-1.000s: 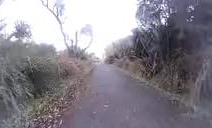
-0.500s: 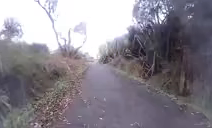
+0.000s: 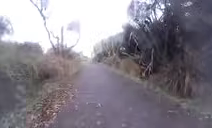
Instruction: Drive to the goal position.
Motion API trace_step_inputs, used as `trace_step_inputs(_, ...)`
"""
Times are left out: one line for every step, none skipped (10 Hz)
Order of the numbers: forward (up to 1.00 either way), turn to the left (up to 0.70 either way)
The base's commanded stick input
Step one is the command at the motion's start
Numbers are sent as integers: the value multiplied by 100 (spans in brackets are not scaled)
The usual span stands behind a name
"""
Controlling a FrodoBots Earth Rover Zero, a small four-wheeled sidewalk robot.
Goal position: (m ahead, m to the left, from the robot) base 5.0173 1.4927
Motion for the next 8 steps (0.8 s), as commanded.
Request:
trace_step_inputs(70, -3)
trace_step_inputs(70, 0)
trace_step_inputs(70, 0)
trace_step_inputs(70, 0)
trace_step_inputs(70, 0)
trace_step_inputs(70, 0)
trace_step_inputs(70, 0)
trace_step_inputs(70, 0)
